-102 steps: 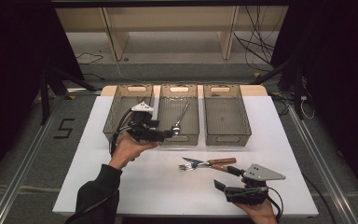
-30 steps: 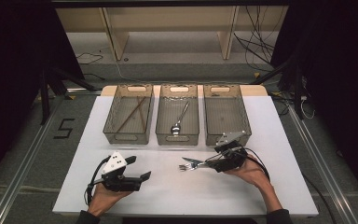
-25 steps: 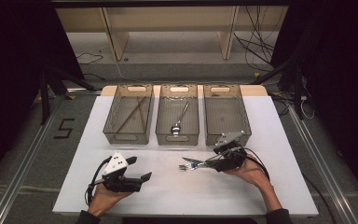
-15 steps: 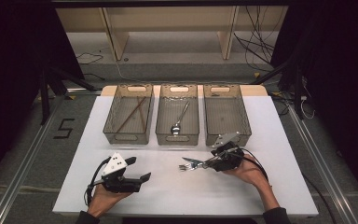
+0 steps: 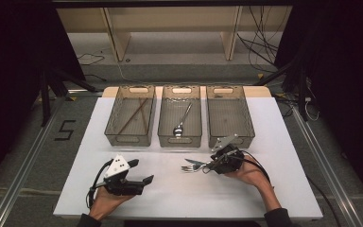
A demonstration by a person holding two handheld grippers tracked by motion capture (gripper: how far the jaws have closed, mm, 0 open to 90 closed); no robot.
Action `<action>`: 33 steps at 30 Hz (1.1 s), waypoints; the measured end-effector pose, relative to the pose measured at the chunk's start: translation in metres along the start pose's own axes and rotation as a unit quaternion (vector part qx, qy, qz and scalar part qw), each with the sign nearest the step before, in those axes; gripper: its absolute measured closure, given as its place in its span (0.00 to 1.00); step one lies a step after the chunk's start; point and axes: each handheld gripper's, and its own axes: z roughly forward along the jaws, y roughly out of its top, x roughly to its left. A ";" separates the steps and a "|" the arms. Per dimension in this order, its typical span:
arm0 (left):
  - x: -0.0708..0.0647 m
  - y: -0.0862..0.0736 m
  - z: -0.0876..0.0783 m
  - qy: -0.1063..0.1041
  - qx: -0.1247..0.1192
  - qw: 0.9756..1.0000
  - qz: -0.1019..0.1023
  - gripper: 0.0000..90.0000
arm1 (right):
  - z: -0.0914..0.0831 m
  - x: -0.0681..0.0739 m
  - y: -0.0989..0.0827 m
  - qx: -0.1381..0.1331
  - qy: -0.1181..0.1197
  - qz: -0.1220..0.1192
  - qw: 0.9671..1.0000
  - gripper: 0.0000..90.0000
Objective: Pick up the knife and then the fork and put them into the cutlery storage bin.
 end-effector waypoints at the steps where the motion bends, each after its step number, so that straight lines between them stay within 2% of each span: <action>1: 0.000 0.000 0.000 0.000 0.000 1.000 0.000 0.19 | 0.001 0.001 0.001 0.003 0.000 -0.004 1.000 0.64; 3: 0.000 0.000 0.000 0.000 0.002 1.000 0.001 0.19 | 0.003 0.002 0.003 0.013 -0.010 -0.009 1.000 0.65; 4: -0.001 0.000 0.001 0.000 0.002 1.000 0.001 0.19 | 0.005 0.001 0.004 0.020 -0.008 -0.010 1.000 0.65; 11: -0.001 0.000 0.001 -0.001 0.002 1.000 0.002 0.20 | 0.006 -0.003 0.003 0.017 0.004 -0.004 1.000 0.69; 15: -0.002 0.000 0.001 -0.003 0.004 1.000 0.005 0.20 | 0.005 -0.004 0.002 0.010 0.010 -0.004 1.000 0.81; 17: -0.002 0.000 0.001 -0.003 0.004 1.000 0.005 0.20 | 0.005 -0.003 0.002 0.008 0.003 -0.004 1.000 0.84; 23: -0.002 0.000 0.001 -0.004 0.005 1.000 0.004 0.20 | 0.003 -0.001 0.003 0.004 -0.003 -0.023 1.000 0.85; 27: -0.002 0.000 0.002 -0.004 0.006 1.000 0.005 0.20 | -0.001 0.000 0.003 -0.008 -0.010 -0.030 0.999 0.86; 31: -0.002 0.000 0.002 -0.005 0.007 1.000 0.004 0.20 | -0.004 0.003 0.004 -0.009 -0.009 -0.036 0.999 0.86; 33: -0.002 0.000 0.002 -0.004 0.006 1.000 0.004 0.20 | -0.005 0.004 0.004 -0.006 -0.016 -0.037 0.999 0.87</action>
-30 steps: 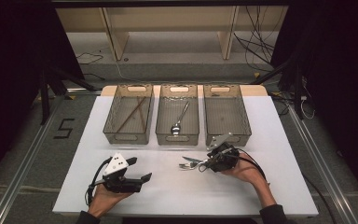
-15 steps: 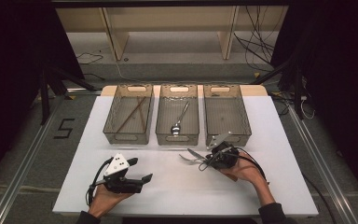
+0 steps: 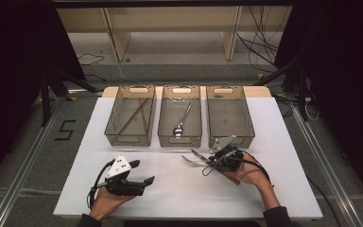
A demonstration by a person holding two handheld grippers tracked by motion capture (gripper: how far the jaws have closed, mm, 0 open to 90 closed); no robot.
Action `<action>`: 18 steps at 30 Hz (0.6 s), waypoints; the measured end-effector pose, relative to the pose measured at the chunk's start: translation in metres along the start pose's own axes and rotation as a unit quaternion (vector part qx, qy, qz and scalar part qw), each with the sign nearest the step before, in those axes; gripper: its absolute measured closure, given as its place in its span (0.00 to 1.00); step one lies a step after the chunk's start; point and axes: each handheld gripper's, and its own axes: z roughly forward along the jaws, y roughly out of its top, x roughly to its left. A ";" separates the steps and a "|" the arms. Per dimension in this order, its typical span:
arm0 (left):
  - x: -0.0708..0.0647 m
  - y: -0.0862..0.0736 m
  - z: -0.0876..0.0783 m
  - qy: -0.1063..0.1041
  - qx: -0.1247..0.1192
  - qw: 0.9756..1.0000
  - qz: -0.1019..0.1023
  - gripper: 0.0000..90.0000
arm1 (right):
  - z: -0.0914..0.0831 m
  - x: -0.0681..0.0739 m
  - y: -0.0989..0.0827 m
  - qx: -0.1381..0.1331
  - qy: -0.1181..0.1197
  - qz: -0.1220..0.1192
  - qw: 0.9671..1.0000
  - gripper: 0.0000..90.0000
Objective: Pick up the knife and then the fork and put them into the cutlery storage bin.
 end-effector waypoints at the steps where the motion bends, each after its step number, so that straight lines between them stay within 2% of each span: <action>1: 0.000 0.000 0.000 0.000 0.000 1.000 0.000 0.20 | 0.000 0.000 0.000 -0.001 0.000 0.000 1.000 0.87; 7: 0.001 0.000 -0.002 0.003 -0.007 1.000 -0.002 0.20 | -0.007 0.001 0.002 -0.010 -0.005 0.004 1.000 0.87; 18: 0.006 -0.001 -0.005 0.006 -0.026 1.000 -0.015 0.20 | -0.034 0.005 0.014 -0.064 -0.019 0.029 0.997 0.87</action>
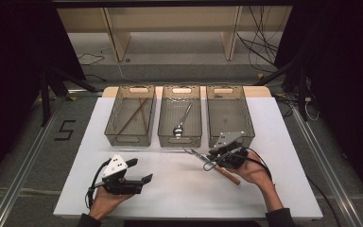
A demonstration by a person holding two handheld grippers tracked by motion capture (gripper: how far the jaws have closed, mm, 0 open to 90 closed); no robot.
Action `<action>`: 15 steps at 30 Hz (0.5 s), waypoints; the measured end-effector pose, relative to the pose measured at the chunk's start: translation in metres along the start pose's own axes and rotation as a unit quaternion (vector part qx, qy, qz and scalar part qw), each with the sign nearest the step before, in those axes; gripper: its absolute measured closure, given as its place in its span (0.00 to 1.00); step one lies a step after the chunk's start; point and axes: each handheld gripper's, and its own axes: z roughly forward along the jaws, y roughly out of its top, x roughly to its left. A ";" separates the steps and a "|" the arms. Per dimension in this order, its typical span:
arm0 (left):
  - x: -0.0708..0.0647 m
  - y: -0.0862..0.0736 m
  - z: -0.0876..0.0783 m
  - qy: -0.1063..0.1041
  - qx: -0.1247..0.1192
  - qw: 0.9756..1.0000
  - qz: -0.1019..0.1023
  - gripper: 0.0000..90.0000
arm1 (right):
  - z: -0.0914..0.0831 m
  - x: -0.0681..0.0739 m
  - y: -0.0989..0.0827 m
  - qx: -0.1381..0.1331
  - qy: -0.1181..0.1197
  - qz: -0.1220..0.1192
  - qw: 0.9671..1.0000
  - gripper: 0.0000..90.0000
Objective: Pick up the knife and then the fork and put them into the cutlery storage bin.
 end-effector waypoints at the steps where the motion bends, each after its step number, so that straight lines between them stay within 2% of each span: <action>1: 0.000 0.000 0.000 0.000 -0.002 1.000 -0.002 0.20 | -0.002 0.000 0.001 -0.002 -0.003 0.002 1.000 0.87; 9: 0.003 -0.001 -0.003 0.006 -0.009 1.000 -0.005 0.20 | -0.014 -0.007 0.007 -0.021 -0.023 0.032 0.999 0.87; 15: 0.005 -0.002 -0.006 0.007 -0.012 1.000 -0.006 0.19 | -0.024 -0.022 0.013 -0.036 -0.045 0.061 0.996 0.87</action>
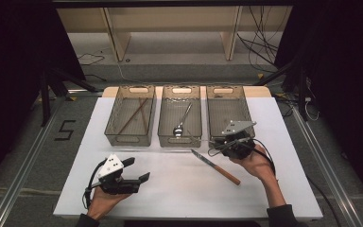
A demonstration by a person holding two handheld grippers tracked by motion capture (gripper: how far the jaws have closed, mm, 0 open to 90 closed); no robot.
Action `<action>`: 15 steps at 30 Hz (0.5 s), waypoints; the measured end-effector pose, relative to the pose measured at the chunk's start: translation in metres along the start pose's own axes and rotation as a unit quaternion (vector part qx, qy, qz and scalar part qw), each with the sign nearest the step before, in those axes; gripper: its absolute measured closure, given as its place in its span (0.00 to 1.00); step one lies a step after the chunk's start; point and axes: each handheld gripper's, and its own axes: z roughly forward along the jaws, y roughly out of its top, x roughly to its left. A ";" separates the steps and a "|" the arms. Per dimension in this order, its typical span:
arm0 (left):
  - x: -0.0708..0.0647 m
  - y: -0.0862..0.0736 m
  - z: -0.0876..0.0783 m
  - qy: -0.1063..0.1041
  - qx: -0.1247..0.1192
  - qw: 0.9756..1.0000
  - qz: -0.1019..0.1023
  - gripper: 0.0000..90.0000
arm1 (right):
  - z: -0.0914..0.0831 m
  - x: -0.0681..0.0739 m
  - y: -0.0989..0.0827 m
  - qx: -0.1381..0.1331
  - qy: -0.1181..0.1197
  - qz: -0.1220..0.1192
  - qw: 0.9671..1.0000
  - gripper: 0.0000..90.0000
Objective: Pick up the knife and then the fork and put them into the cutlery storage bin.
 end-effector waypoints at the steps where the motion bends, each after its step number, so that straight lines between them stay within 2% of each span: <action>1: 0.000 0.000 0.000 0.001 -0.002 1.000 -0.002 0.19 | -0.002 -0.003 0.001 -0.003 -0.002 0.010 1.000 0.87; 10: 0.004 -0.002 -0.006 0.007 -0.009 1.000 -0.009 0.19 | -0.006 -0.035 0.009 -0.014 -0.048 0.049 0.998 0.87; 15: 0.005 -0.003 -0.008 0.009 -0.010 1.000 -0.011 0.19 | -0.005 -0.046 0.011 -0.014 -0.067 0.066 0.995 0.87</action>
